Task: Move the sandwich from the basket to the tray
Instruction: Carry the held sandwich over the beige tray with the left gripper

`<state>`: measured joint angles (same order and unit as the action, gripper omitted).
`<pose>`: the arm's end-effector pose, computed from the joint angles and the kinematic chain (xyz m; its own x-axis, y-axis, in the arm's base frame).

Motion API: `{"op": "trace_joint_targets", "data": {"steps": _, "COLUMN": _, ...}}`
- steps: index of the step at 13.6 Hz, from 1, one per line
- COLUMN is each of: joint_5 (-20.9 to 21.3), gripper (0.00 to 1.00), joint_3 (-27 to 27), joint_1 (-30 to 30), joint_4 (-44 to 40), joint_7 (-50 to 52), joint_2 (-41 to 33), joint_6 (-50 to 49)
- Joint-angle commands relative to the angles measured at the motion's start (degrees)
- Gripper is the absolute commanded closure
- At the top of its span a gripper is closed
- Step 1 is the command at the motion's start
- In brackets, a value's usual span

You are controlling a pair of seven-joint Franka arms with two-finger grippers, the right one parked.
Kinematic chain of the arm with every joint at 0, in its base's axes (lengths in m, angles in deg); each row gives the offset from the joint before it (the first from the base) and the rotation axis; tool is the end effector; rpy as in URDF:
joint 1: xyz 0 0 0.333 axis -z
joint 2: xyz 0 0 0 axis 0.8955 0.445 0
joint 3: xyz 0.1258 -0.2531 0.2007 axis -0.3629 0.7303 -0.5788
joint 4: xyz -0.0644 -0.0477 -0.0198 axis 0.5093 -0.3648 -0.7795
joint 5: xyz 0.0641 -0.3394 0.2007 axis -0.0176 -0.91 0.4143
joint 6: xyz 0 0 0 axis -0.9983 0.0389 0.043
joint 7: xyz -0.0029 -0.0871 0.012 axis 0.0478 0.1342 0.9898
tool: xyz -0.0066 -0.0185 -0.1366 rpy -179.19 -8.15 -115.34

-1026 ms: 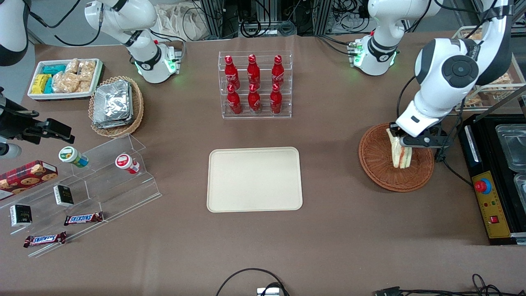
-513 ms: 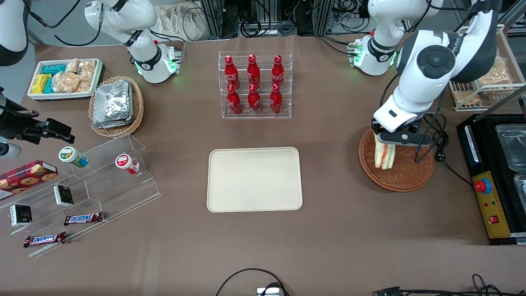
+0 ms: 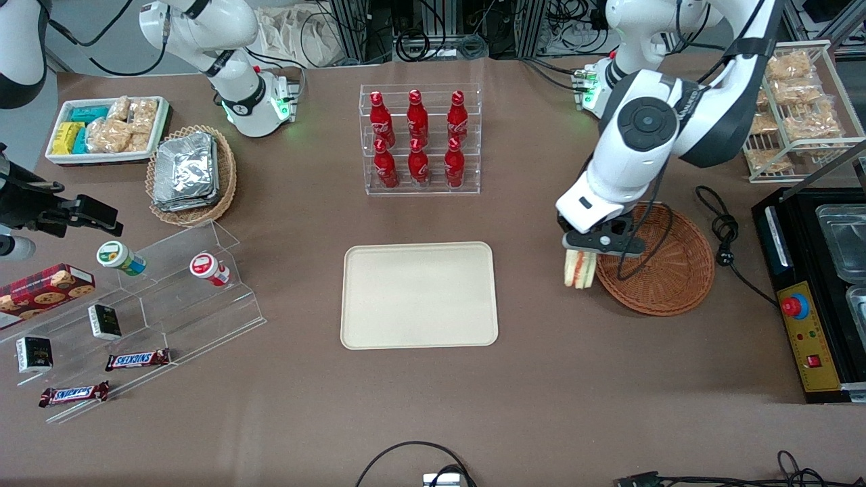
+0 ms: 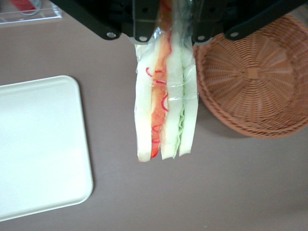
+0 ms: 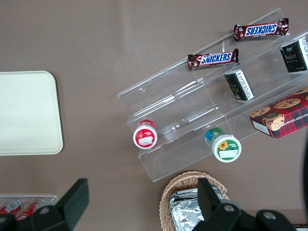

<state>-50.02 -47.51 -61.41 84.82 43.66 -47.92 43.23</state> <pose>0.5314 -0.2601 0.4262 0.9854 -0.1700 0.0088 -0.1695 -0.9845 -0.0460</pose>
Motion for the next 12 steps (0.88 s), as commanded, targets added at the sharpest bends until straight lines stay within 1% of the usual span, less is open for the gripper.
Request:
{"op": "trace_joint_targets", "data": {"steps": 1, "joint_5": 0.83, "gripper": 0.93, "joint_3": 1.75, "joint_1": 1.95, "joint_4": -6.16, "joint_7": 4.42, "joint_2": 5.14, "joint_6": -1.5}}
{"op": "trace_joint_targets", "data": {"steps": 3, "joint_5": 2.14, "gripper": 0.93, "joint_3": 1.75, "joint_1": 5.11, "joint_4": -8.27, "joint_7": 7.15, "joint_2": 7.78, "joint_6": -1.32}}
{"op": "trace_joint_targets", "data": {"steps": 4, "joint_5": 3.2, "gripper": 0.93, "joint_3": 1.75, "joint_1": 5.39, "joint_4": -8.98, "joint_7": 8.73, "joint_2": 9.09, "joint_6": -1.23}}
{"op": "trace_joint_targets", "data": {"steps": 6, "joint_5": 5.66, "gripper": 0.92, "joint_3": 1.75, "joint_1": 8.19, "joint_4": -10.38, "joint_7": 12.24, "joint_2": 11.56, "joint_6": -1.06}}
{"op": "trace_joint_targets", "data": {"steps": 9, "joint_5": 7.42, "gripper": 0.93, "joint_3": 1.75, "joint_1": 11.18, "joint_4": -15.2, "joint_7": 16.64, "joint_2": 17.26, "joint_6": -0.62}}
{"op": "trace_joint_targets", "data": {"steps": 12, "joint_5": 11.98, "gripper": 0.94, "joint_3": 1.75, "joint_1": 14.26, "joint_4": -19.69, "joint_7": 22.43, "joint_2": 23.94, "joint_6": -0.62}}
